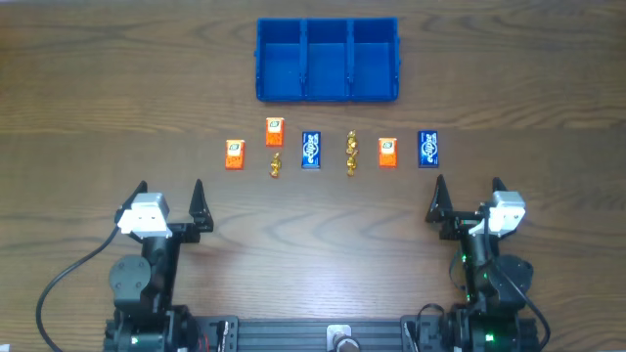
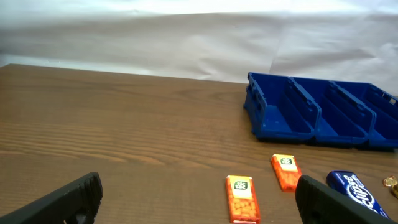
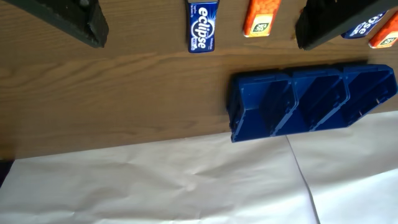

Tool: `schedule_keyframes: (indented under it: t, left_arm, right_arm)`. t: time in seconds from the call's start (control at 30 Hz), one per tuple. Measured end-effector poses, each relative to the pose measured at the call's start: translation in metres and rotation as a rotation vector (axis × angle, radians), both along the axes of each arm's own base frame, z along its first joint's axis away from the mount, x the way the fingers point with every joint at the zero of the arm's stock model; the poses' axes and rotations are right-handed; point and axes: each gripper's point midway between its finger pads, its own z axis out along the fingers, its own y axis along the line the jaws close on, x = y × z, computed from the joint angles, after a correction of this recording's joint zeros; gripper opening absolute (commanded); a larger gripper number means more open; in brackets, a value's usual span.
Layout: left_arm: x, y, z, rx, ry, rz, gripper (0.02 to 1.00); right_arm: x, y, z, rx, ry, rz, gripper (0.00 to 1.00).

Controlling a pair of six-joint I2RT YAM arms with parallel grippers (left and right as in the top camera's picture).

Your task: Sort Candies Into Trays

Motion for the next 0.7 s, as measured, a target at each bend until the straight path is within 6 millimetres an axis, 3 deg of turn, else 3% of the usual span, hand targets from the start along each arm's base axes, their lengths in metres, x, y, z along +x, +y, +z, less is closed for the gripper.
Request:
schedule_keyframes:
  t: [0.13,0.2,0.23,0.4,0.47,0.57,0.7]
  left_arm:
    - [-0.004,-0.004,-0.001,-0.018,0.062,-0.018,1.000]
    - [-0.007,-0.008,0.010,-0.027,0.119,-0.044,1.000]
    - [-0.008,-0.010,0.019,-0.030,0.148,-0.054,0.998]
    - [-0.002,-0.020,0.109,-0.051,0.299,-0.105,1.000]
    - [0.008,-0.021,0.129,-0.060,0.404,-0.113,1.000]
    - [0.028,-0.024,0.133,-0.072,0.591,-0.121,1.000]
    - [0.065,-0.037,0.107,-0.068,0.837,-0.150,0.998]
  right_arm:
    - [0.000,0.000,0.000,0.000,0.000,0.000,0.998]
    - [0.000,0.000,0.000,0.000,0.000,0.000,0.998]
    - [0.000,0.000,0.000,0.000,0.000,0.000,0.998]
    - [0.000,0.001,0.000,0.000,0.000,0.003,0.998]
    - [0.000,0.000,0.000,0.001,0.000,0.003,0.998]
    - [0.000,0.000,0.000,0.001,-0.001,0.003,0.998]
    - [0.000,0.000,0.000,0.001,0.000,0.002,0.998]
